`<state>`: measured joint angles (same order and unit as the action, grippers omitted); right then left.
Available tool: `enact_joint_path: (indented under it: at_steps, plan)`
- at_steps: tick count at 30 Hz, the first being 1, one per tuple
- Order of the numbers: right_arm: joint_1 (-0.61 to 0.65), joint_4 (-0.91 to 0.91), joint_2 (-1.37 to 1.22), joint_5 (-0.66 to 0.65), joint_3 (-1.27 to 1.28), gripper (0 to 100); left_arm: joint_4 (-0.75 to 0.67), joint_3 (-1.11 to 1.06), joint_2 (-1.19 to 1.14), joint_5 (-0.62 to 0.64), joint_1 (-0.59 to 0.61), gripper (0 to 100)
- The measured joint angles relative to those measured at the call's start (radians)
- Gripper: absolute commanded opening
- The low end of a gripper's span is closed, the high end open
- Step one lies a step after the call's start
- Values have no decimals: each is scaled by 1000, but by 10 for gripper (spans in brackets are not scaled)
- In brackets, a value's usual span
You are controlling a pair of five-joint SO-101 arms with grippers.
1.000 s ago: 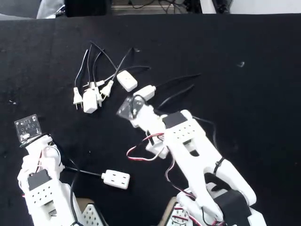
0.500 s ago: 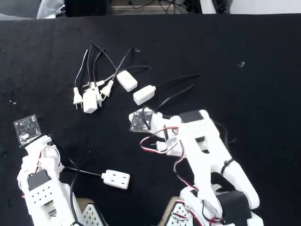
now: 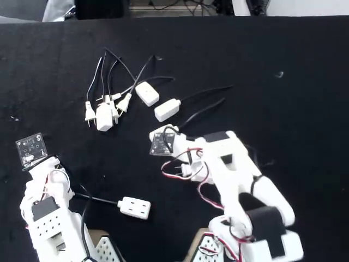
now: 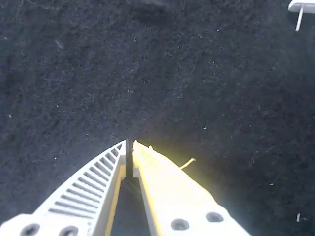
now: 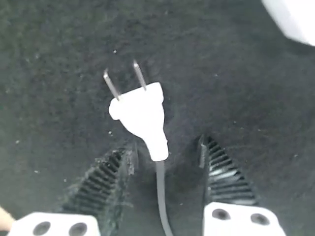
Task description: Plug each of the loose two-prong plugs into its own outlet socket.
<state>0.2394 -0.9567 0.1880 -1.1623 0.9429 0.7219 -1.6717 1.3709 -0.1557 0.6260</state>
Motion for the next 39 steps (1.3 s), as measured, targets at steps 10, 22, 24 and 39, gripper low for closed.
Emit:
enact_joint_path:
  at_steps: [10,22,24,39]
  plan:
    - [-5,-17,-57,0,-63,11,0,0,0,0,0,33]
    - [48,-17,104,198,-2,52,0,0,0,0,0,33]
    - [61,15,104,224,29,100,0,0,0,0,0,33]
    - [75,23,58,255,12,10,0,0,0,0,0,33]
